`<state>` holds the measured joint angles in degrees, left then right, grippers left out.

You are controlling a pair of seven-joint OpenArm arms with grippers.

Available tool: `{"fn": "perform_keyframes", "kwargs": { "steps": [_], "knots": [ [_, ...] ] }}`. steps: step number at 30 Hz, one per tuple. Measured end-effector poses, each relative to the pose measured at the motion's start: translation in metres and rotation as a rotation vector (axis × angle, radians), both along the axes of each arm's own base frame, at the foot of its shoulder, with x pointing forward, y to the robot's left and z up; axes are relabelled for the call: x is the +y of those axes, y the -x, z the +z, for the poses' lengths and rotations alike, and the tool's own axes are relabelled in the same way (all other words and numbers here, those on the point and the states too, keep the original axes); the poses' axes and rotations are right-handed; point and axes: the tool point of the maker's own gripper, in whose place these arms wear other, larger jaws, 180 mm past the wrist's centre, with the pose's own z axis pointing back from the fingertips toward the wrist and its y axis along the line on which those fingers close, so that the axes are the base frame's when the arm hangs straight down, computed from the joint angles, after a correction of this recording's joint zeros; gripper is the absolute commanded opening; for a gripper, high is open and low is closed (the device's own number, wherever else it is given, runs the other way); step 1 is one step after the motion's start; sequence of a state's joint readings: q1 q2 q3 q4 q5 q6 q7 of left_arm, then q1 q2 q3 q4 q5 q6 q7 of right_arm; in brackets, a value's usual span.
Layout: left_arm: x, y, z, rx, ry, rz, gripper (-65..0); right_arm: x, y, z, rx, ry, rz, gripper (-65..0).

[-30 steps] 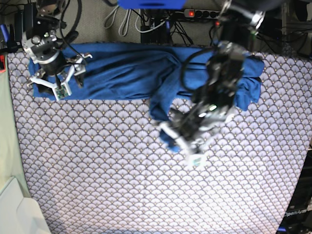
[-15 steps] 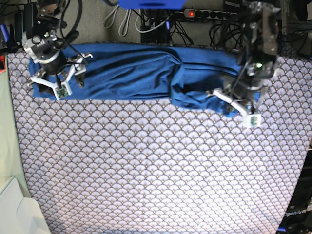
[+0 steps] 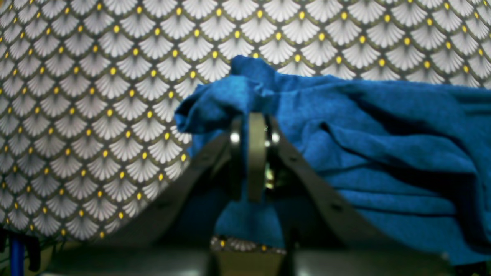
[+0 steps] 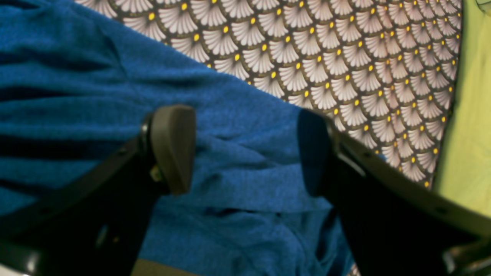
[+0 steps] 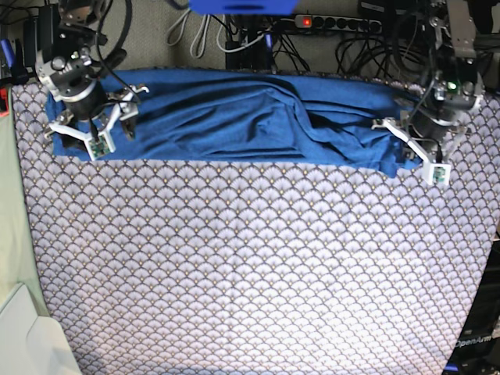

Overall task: Fold the T-shirt properly
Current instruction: 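Fold the sleeve cuff with the left gripper back onto the folded body, then lower the cuff at the shirt edge with the left gripper and hold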

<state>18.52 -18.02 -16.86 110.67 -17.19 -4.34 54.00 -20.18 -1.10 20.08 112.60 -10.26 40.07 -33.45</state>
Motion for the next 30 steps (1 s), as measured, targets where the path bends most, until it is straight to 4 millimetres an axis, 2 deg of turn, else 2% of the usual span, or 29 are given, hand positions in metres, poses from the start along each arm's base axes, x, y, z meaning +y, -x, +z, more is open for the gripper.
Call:
{"fn": "perform_keyframes", "kwargs": {
  "steps": [10,17,20,30],
  "knots": [
    [0.018,0.000,-0.001,0.019,-0.055,-0.004,-64.8,-0.001,0.001,-0.001,0.003,0.001,-0.002,-23.5],
    [0.031,0.018,-0.034,0.123,-0.042,0.032,-64.8,-0.001,0.002,-0.001,0.006,0.001,-0.002,-23.5],
    [0.033,0.021,-0.040,0.142,-0.040,0.040,-64.8,-0.001,0.002,-0.001,0.006,0.001,-0.002,-23.5],
    [0.004,0.023,-0.052,0.173,-0.021,-0.046,-64.5,0.000,0.002,-0.002,0.007,0.000,0.000,-23.5]
  ]
}}
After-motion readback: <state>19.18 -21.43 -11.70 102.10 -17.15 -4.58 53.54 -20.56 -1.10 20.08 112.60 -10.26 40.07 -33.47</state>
